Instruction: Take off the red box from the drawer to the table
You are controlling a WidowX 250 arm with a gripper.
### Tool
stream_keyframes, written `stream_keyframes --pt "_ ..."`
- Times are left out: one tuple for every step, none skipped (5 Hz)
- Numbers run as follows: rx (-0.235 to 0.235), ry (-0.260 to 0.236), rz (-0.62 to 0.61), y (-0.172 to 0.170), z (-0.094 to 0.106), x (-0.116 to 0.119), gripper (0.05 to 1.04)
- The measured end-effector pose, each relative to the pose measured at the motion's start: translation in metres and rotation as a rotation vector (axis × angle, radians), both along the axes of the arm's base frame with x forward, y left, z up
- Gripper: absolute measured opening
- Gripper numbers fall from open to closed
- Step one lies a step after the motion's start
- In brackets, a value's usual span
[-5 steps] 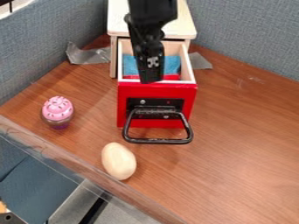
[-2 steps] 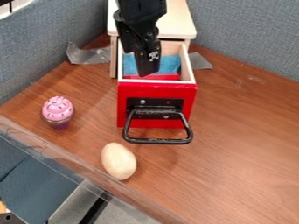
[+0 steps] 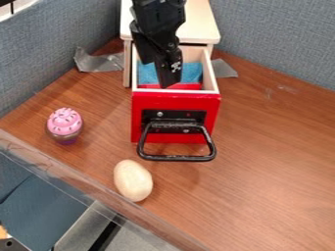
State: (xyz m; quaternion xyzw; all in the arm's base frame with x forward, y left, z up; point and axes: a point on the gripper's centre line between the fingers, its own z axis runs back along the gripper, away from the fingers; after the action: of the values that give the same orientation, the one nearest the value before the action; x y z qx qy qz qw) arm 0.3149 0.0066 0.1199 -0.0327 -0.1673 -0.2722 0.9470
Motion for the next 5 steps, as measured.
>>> stream_keyframes --pt "-0.01 -0.006 0.004 0.0 0.0 0.006 1.0" --pt "-0.023 -0.002 0.015 -0.001 -0.006 0.013 1.0" --pt "-0.03 -0.018 0.026 -0.001 -0.003 0.02 1.0" --pt "-0.034 -0.011 0.033 -0.001 -0.007 0.024 1.0" --pt "-0.029 0.001 0.042 0.001 -0.014 0.026 1.0"
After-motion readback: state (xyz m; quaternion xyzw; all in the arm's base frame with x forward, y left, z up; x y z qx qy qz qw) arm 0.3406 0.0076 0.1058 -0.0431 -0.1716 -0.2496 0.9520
